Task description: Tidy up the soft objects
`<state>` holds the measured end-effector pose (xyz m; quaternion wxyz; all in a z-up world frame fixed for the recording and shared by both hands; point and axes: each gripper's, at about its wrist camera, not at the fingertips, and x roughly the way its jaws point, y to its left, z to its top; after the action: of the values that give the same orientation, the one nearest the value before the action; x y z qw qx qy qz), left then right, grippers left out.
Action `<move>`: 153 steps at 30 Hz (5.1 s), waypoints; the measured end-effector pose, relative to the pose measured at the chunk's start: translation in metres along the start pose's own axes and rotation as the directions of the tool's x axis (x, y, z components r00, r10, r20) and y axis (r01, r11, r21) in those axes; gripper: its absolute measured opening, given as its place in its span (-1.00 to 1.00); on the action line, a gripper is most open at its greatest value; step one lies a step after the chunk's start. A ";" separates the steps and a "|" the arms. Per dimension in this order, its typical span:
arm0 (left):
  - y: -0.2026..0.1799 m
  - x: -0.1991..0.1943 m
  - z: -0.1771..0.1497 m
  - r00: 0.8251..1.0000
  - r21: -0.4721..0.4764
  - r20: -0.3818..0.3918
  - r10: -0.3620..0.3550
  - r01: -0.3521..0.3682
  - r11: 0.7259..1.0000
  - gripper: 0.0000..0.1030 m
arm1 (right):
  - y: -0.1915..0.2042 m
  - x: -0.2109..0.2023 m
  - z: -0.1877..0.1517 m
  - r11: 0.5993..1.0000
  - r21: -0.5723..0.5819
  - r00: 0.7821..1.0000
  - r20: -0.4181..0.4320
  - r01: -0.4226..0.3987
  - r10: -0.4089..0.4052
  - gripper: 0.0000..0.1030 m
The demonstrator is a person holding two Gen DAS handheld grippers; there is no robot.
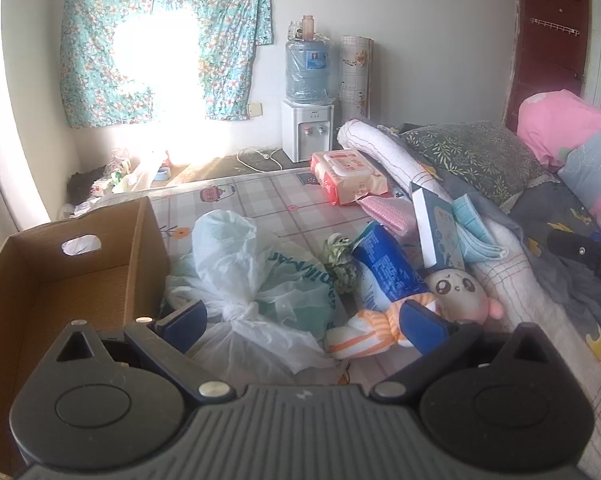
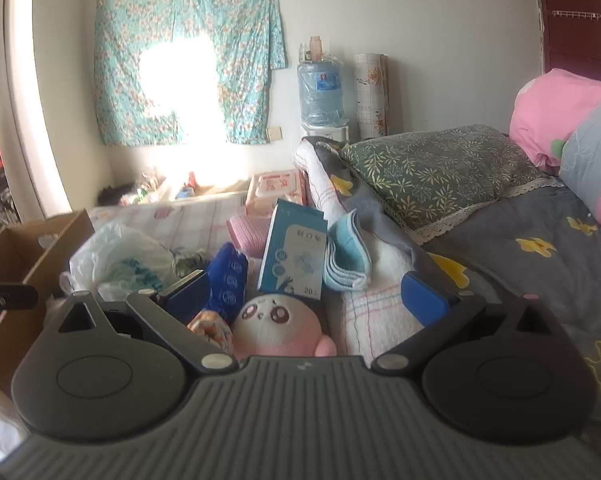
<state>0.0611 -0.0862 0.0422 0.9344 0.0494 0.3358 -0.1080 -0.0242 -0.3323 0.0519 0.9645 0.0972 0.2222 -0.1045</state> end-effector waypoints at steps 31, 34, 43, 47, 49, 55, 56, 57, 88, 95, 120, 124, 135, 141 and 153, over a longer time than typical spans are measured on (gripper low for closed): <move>-0.129 0.206 0.068 0.944 0.151 -0.267 -0.194 0.239 0.959 -0.19 | -0.088 0.271 0.007 0.783 0.617 0.879 -0.326 -0.080 0.347 0.15; -0.130 0.218 0.069 0.935 0.134 -0.296 -0.195 0.242 0.961 -0.18 | -0.086 0.279 0.008 0.762 0.642 0.872 -0.323 -0.085 0.369 0.27; -0.127 0.213 0.076 0.930 0.093 -0.297 -0.219 0.256 0.962 -0.22 | -0.088 0.274 0.013 0.721 0.674 0.858 -0.269 -0.157 0.439 0.34; -0.121 0.196 0.082 0.934 0.087 -0.274 -0.229 0.261 0.961 -0.21 | -0.083 0.266 0.022 0.717 0.674 0.859 -0.252 -0.175 0.446 0.32; -0.116 0.183 0.086 0.939 0.078 -0.253 -0.235 0.262 0.962 -0.19 | -0.079 0.259 0.027 0.719 0.669 0.858 -0.246 -0.186 0.451 0.32; -0.097 0.136 0.093 0.949 0.061 -0.181 -0.257 0.271 0.961 -0.17 | -0.059 0.218 0.050 0.741 0.627 0.867 -0.206 -0.239 0.454 0.32; -0.093 0.126 0.094 0.952 0.057 -0.164 -0.257 0.269 0.961 -0.17 | -0.054 0.212 0.054 0.746 0.618 0.867 -0.201 -0.249 0.456 0.32; -0.087 0.118 0.095 0.955 0.054 -0.148 -0.255 0.266 0.963 -0.16 | -0.048 0.207 0.058 0.750 0.609 0.867 -0.197 -0.258 0.458 0.32; 0.247 0.075 0.042 0.976 -0.291 -0.190 0.110 -0.162 0.943 -0.03 | 0.372 0.238 0.045 0.741 0.445 0.606 -0.431 -0.502 0.669 0.35; 0.260 0.114 0.021 0.956 -0.317 -0.282 0.078 -0.169 0.933 -0.02 | 0.356 0.251 0.046 0.784 0.354 0.667 -0.413 -0.510 0.620 0.39; 0.274 0.166 -0.027 0.784 -0.366 -0.621 -0.030 -0.255 0.895 -0.31 | 0.264 0.247 0.044 0.706 0.502 0.658 -0.309 -0.500 0.686 0.45; 0.266 0.174 -0.022 0.785 -0.330 -0.619 -0.002 -0.258 0.908 -0.36 | 0.253 0.249 0.042 0.701 0.518 0.665 -0.297 -0.491 0.685 0.46; 0.244 0.175 -0.004 0.814 -0.224 -0.578 0.059 -0.228 0.947 -0.31 | 0.236 0.257 0.033 0.708 0.535 0.680 -0.299 -0.461 0.669 0.49; 0.253 0.143 0.004 0.838 -0.221 -0.539 0.085 -0.238 0.946 -0.23 | 0.234 0.259 0.032 0.707 0.540 0.680 -0.300 -0.456 0.669 0.53; 0.328 0.168 0.011 0.838 -0.600 -0.545 -0.006 -0.385 0.701 -0.05 | 0.233 0.267 0.027 0.691 0.566 0.662 -0.307 -0.451 0.683 0.55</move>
<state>0.2714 0.2018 -0.0498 0.7673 -0.2389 0.5778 0.1424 0.2789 -0.1570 -0.0114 0.8062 0.4030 0.3885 0.1918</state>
